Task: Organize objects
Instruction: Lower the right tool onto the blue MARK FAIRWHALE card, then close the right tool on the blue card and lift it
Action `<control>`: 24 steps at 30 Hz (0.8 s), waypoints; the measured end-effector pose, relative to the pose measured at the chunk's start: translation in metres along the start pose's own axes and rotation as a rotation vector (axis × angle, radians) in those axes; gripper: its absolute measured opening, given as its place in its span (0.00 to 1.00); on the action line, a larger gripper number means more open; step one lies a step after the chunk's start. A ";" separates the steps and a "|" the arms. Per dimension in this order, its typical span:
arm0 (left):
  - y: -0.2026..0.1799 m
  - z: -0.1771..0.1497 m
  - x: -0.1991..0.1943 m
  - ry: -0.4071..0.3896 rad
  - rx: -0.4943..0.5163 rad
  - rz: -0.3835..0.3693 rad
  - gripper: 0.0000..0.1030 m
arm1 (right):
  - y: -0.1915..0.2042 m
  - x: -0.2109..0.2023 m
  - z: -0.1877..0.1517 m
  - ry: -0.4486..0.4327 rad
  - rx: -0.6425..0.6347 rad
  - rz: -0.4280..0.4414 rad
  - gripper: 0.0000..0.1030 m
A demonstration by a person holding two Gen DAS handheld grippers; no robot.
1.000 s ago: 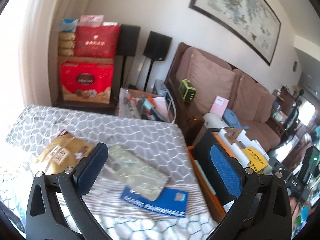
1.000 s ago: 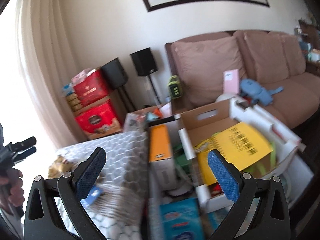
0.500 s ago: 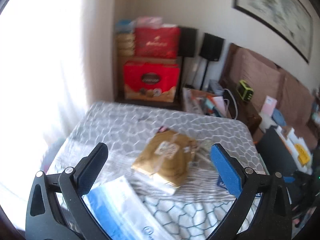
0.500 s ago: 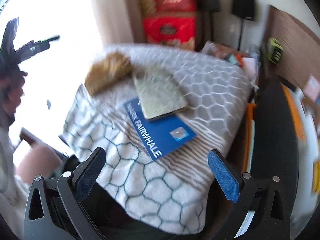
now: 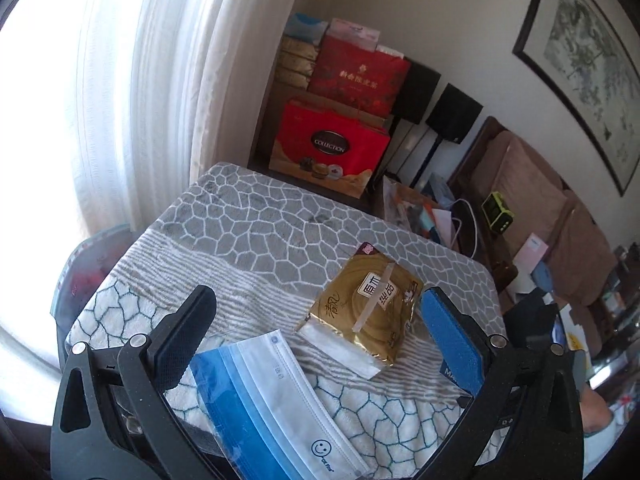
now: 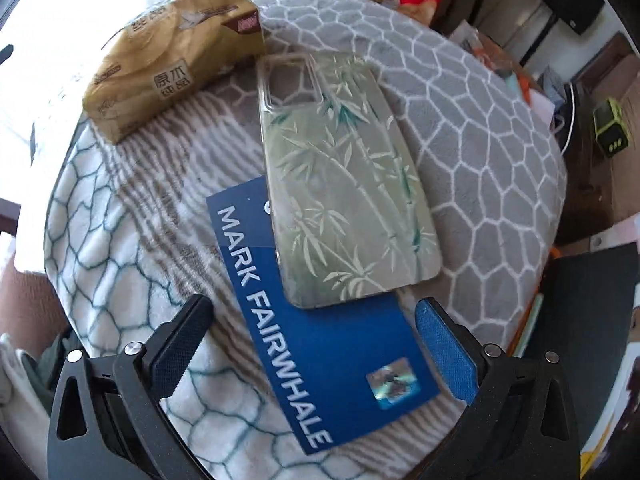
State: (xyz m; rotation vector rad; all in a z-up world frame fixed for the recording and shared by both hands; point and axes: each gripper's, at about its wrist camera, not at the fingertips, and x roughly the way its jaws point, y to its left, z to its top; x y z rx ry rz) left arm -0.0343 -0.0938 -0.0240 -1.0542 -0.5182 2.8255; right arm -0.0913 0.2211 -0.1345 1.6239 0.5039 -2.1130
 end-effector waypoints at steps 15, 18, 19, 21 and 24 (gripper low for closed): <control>0.011 0.001 -0.010 -0.034 0.004 -0.027 0.99 | 0.013 -0.018 -0.032 0.022 0.097 -0.051 0.71; 0.009 0.001 -0.011 -0.029 0.005 -0.040 0.99 | 0.013 -0.025 -0.049 0.005 0.121 -0.040 0.71; 0.006 0.000 -0.010 -0.027 0.009 -0.045 0.99 | 0.012 -0.028 -0.056 0.002 0.132 -0.041 0.71; -0.002 -0.001 -0.009 -0.018 0.029 -0.057 0.99 | 0.010 -0.034 -0.068 -0.006 0.150 -0.048 0.71; -0.015 -0.004 -0.010 -0.021 0.062 -0.054 0.99 | 0.004 -0.047 -0.088 -0.039 0.190 -0.091 0.71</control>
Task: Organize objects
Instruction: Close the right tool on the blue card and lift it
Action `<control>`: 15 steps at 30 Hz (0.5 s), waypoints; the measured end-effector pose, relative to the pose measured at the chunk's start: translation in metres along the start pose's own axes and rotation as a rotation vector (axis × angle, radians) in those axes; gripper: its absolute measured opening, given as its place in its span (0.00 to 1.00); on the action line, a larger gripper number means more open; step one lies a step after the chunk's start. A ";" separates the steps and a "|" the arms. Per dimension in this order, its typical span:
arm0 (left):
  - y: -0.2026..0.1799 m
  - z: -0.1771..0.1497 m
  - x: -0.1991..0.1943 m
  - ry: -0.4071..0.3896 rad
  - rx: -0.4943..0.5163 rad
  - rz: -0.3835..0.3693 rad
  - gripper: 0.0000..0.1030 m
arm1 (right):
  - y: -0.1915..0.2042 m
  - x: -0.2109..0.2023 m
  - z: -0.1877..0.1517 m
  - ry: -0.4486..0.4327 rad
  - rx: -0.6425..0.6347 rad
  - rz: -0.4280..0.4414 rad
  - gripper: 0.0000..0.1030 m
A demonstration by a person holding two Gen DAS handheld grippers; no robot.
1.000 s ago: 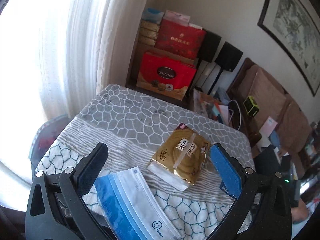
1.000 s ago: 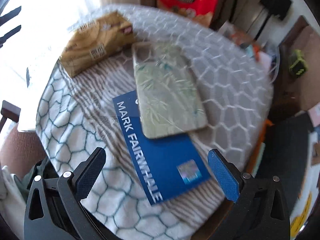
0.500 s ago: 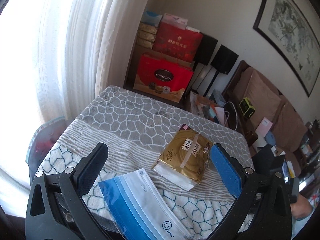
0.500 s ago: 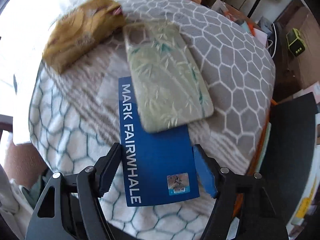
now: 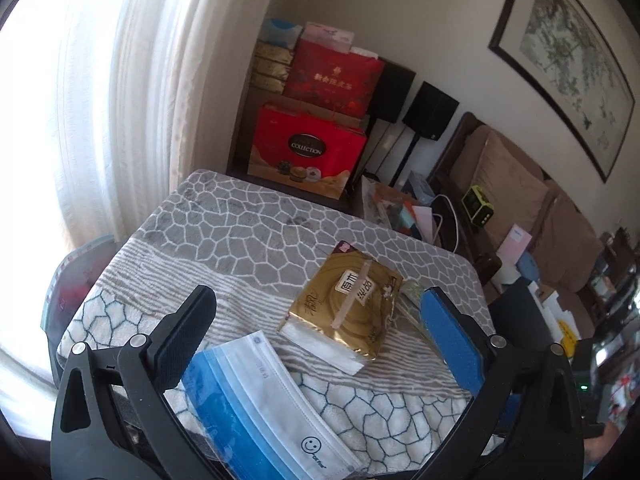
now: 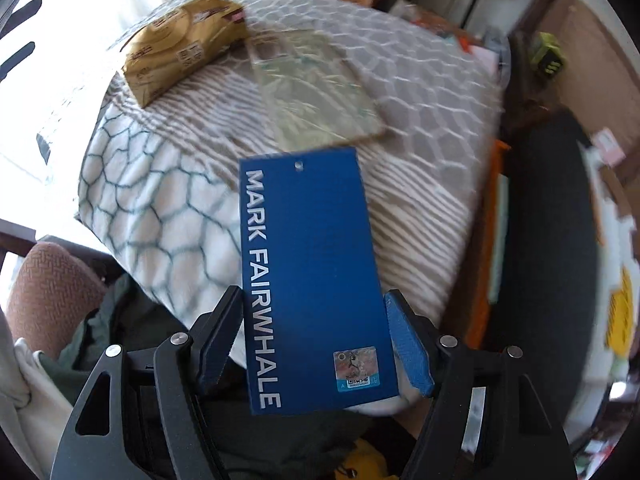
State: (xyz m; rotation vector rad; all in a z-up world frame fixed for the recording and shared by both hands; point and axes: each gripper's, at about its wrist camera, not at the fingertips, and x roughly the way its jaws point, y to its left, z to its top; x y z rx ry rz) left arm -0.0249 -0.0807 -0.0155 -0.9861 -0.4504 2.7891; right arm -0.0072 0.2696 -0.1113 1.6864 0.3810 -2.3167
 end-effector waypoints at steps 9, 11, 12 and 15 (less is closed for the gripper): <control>-0.072 -0.015 0.027 0.114 0.078 -0.073 1.00 | -0.038 -0.029 -0.029 -0.188 0.197 0.019 0.71; -0.100 -0.026 0.044 0.185 0.103 -0.088 1.00 | -0.048 -0.034 -0.036 -0.218 0.244 0.026 0.71; -0.111 -0.031 0.052 0.216 0.101 -0.101 1.00 | -0.053 -0.038 -0.037 -0.236 0.260 0.019 0.71; -0.146 -0.047 0.088 0.355 0.074 -0.131 1.00 | -0.060 -0.054 -0.038 -0.290 0.270 -0.019 0.71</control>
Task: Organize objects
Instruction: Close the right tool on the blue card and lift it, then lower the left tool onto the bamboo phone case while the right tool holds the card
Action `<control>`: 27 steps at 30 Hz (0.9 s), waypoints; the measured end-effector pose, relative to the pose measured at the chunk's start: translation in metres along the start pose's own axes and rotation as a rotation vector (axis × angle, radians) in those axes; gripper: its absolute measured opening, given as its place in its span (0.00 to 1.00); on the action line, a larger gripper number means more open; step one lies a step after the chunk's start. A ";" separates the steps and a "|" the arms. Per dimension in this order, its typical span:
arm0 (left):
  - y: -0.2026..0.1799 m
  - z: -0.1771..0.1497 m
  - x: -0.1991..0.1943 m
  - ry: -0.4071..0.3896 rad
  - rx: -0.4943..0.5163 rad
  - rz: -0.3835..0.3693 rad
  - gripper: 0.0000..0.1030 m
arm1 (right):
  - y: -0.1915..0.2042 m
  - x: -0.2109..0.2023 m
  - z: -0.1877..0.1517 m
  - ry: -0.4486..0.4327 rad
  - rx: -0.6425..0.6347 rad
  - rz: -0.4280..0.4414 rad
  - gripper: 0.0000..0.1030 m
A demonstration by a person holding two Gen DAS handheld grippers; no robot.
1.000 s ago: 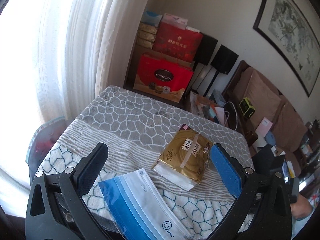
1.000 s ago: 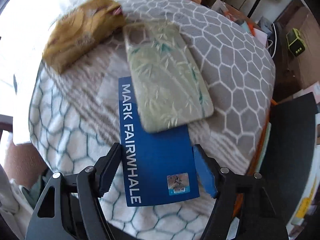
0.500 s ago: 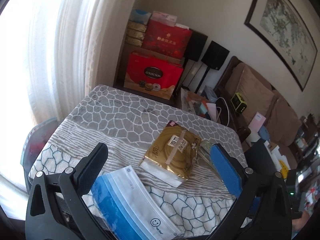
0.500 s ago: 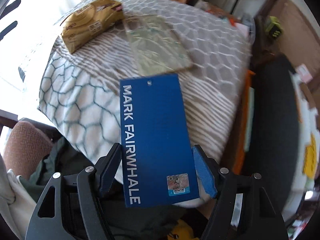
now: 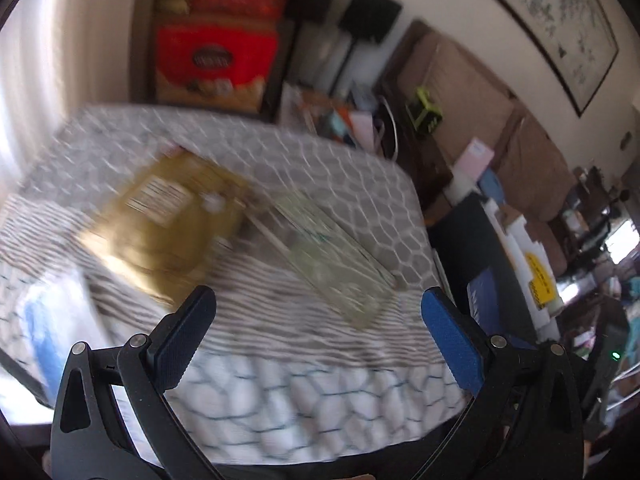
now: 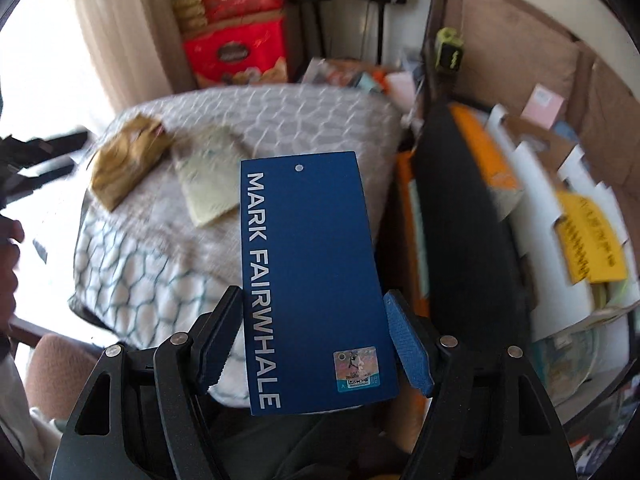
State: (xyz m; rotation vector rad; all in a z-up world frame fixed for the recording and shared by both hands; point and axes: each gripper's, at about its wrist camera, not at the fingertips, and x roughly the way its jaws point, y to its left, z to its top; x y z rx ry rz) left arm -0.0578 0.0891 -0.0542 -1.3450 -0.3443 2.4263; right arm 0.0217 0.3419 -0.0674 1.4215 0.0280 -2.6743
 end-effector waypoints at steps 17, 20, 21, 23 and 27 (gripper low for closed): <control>-0.035 0.024 0.128 0.189 -0.276 0.286 1.00 | -0.032 -0.032 -0.008 -0.115 0.033 0.062 0.71; -0.035 0.026 0.132 0.184 -0.271 0.298 1.00 | -0.035 -0.038 -0.008 -0.131 0.037 0.059 0.71; -0.035 0.029 0.132 0.182 -0.268 0.310 1.00 | -0.037 -0.040 -0.008 -0.134 0.040 0.052 0.71; -0.035 0.030 0.137 0.180 -0.248 0.344 1.00 | -0.039 -0.043 -0.008 -0.140 0.047 0.035 0.71; -0.047 0.031 0.154 0.227 -0.103 0.430 1.00 | -0.043 -0.046 -0.008 -0.148 0.051 0.029 0.71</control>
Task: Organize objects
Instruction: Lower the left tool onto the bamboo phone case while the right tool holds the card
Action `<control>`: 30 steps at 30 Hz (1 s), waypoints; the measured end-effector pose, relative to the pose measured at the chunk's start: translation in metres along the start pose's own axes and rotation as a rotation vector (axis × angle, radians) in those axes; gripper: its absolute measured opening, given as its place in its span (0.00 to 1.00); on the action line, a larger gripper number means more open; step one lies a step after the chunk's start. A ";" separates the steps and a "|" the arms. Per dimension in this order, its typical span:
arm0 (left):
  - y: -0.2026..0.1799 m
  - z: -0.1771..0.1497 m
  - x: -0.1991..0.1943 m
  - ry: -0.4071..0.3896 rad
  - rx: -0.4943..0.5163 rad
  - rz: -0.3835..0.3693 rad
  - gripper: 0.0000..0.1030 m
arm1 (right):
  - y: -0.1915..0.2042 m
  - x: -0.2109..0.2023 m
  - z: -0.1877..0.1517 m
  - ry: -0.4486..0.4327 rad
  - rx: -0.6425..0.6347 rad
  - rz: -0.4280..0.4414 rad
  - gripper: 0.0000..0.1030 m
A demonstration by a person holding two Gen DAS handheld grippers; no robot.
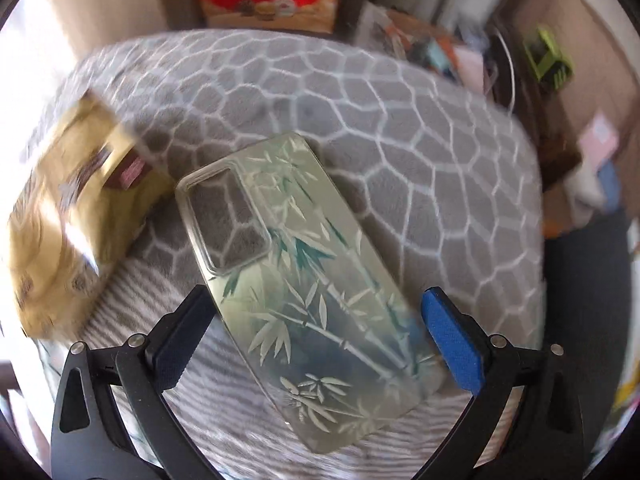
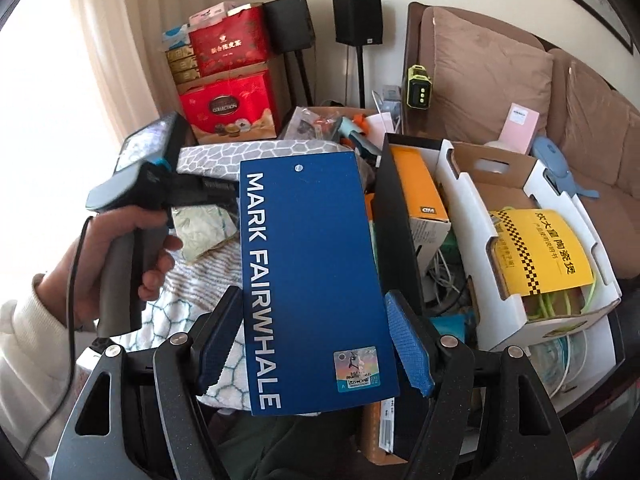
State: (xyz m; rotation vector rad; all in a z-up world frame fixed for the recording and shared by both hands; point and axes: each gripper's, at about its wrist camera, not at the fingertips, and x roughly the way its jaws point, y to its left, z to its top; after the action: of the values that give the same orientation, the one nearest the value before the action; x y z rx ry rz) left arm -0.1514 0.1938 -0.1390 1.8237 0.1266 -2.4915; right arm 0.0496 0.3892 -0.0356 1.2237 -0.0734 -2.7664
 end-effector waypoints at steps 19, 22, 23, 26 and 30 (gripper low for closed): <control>-0.001 -0.009 -0.024 -0.085 0.187 -0.111 0.81 | -0.005 0.001 0.001 -0.002 0.001 -0.004 0.71; -0.001 -0.009 -0.035 -0.124 0.196 -0.121 0.80 | -0.009 0.000 0.000 -0.006 0.009 -0.009 0.71; 0.000 -0.009 -0.043 -0.148 0.195 -0.125 0.80 | -0.010 0.000 0.000 -0.007 0.011 -0.011 0.71; 0.003 -0.010 -0.064 -0.213 0.193 -0.144 0.79 | -0.011 0.000 0.000 -0.010 0.014 -0.013 0.71; 0.008 -0.016 -0.098 -0.311 0.200 -0.183 0.69 | -0.011 -0.001 0.000 -0.017 0.018 -0.017 0.71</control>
State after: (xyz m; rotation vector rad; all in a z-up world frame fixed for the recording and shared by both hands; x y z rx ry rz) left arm -0.1058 0.1863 -0.0511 1.5177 0.0334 -2.9780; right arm 0.0493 0.4001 -0.0361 1.2105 -0.0902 -2.7969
